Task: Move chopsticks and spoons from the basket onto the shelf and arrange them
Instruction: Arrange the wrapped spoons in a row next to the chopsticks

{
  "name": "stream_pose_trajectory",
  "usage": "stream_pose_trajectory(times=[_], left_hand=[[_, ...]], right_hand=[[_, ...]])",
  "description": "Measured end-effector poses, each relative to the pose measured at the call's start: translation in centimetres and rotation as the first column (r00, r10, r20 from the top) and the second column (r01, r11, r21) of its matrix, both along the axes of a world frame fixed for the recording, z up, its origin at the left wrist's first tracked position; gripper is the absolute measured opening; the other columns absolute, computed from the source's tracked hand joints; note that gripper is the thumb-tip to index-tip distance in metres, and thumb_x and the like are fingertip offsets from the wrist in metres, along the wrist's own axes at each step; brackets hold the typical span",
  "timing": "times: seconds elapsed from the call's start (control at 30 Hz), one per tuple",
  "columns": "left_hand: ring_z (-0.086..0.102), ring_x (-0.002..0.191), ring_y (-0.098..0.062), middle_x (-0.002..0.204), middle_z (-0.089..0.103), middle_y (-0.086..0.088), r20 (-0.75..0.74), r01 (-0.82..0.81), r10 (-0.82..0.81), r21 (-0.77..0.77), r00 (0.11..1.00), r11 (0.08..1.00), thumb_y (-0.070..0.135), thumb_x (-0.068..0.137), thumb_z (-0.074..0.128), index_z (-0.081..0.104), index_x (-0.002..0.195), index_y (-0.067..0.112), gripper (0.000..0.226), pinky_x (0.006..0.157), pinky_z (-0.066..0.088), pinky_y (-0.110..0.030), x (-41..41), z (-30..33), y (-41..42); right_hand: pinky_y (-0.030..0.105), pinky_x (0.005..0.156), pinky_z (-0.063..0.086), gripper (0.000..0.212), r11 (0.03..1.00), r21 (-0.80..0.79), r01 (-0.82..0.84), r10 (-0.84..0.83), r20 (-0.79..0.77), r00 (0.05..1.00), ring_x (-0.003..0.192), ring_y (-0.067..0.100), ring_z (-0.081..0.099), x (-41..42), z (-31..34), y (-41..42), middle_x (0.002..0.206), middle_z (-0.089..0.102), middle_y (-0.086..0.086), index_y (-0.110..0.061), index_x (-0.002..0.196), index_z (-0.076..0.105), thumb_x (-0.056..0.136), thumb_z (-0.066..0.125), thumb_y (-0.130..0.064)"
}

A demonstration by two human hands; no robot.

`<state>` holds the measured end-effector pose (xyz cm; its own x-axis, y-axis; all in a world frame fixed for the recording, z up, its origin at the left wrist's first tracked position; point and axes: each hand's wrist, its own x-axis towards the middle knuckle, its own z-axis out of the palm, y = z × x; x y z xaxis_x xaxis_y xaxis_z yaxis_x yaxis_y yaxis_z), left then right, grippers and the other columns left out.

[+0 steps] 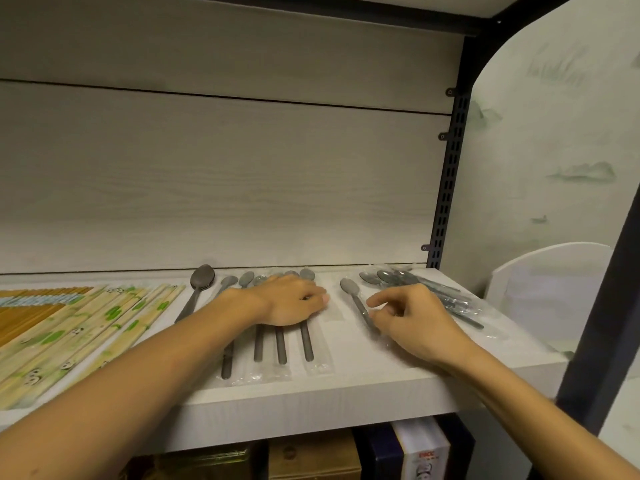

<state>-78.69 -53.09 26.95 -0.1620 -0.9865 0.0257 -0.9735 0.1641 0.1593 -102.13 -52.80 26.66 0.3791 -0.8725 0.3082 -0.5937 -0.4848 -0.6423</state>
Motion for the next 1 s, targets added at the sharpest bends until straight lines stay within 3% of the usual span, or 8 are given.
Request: stream_pose_trajectory(times=[0.13,0.23,0.37,0.5,0.6,0.77,0.93,1.0], left_hand=[[0.048,0.121,-0.022,0.129,0.054,0.008,-0.02,-0.023,0.022,-0.051,1.0,0.998,0.053,0.098,0.021,0.055,0.113,0.032,0.043,0.103,0.035,-0.047,1.2,0.4,0.3],[0.051,0.117,-0.021,0.125,0.058,0.007,-0.038,-0.03,0.026,-0.099,0.999,0.995,0.047,0.099,0.031,0.053,0.126,0.031,0.038,0.102,0.039,-0.043,2.2,0.9,0.7],[0.052,0.113,-0.018,0.122,0.059,0.007,-0.04,-0.023,0.02,-0.088,0.999,0.996,0.05,0.096,0.037,0.056,0.121,0.032,0.036,0.1,0.04,-0.045,1.9,0.8,1.6],[0.049,0.111,-0.013,0.123,0.056,0.012,-0.06,0.013,-0.018,-0.084,0.998,0.996,0.058,0.093,0.04,0.053,0.127,0.035,0.043,0.097,0.038,-0.037,0.6,1.4,2.8],[0.05,0.106,-0.012,0.115,0.054,0.011,-0.027,0.036,-0.038,-0.065,0.999,0.997,0.063,0.088,0.047,0.052,0.128,0.037,0.048,0.091,0.04,-0.035,-0.2,1.5,3.7],[0.049,0.119,-0.017,0.134,0.051,0.004,-0.05,0.049,-0.05,-0.007,0.998,0.999,0.06,0.087,0.051,0.044,0.14,0.034,0.059,0.101,0.042,-0.038,0.4,1.0,4.4],[0.045,0.128,-0.018,0.14,0.05,0.005,-0.096,0.068,-0.081,-0.132,0.992,0.989,0.055,0.092,0.048,0.044,0.14,0.03,0.054,0.105,0.039,-0.037,0.6,0.9,4.8],[0.051,0.12,-0.015,0.13,0.056,0.008,-0.096,0.107,-0.121,-0.136,0.988,0.985,0.058,0.091,0.046,0.052,0.133,0.033,0.049,0.1,0.043,-0.035,0.3,0.8,4.9]], right_hand=[[0.024,0.062,0.051,0.012,0.997,0.059,-0.057,0.051,0.098,0.994,0.061,0.014,0.068,0.6,0.4,1.2,0.073,0.072,0.007,-0.023,0.095,0.071,0.086,0.063,-0.02],[0.031,0.065,0.051,0.011,0.988,0.07,-0.141,0.144,-0.034,0.989,0.06,0.009,0.059,1.0,0.8,2.0,0.076,0.073,0.008,-0.024,0.092,0.073,0.087,0.064,-0.024],[0.036,0.074,0.053,0.013,0.983,0.01,-0.182,0.182,-0.105,0.978,0.068,0.014,0.062,1.0,1.0,1.9,0.077,0.072,0.006,-0.031,0.084,0.075,0.088,0.063,-0.029],[0.025,0.082,0.051,0.015,0.978,-0.118,-0.172,0.153,-0.158,0.976,0.084,0.006,0.063,0.4,0.9,1.6,0.092,0.071,-0.007,-0.028,0.097,0.073,0.088,0.064,-0.035],[0.02,0.093,0.045,0.026,0.95,-0.129,-0.284,0.243,-0.263,0.934,0.102,0.001,0.057,0.5,0.6,1.7,0.111,0.065,-0.012,-0.027,0.11,0.071,0.088,0.065,-0.04],[0.015,0.098,0.04,0.03,0.925,-0.102,-0.365,0.321,-0.304,0.897,0.11,0.0,0.055,0.7,0.8,2.2,0.12,0.064,-0.012,-0.022,0.118,0.068,0.091,0.063,-0.034],[0.025,0.105,0.041,0.034,0.928,-0.068,-0.365,0.322,-0.344,0.882,0.118,0.003,0.053,1.2,0.4,2.1,0.128,0.061,-0.012,-0.024,0.124,0.064,0.093,0.058,-0.037],[0.025,0.103,0.042,0.034,0.933,-0.082,-0.351,0.308,-0.324,0.895,0.116,0.002,0.054,1.3,0.4,2.0,0.126,0.062,-0.013,-0.025,0.123,0.065,0.092,0.059,-0.039]])
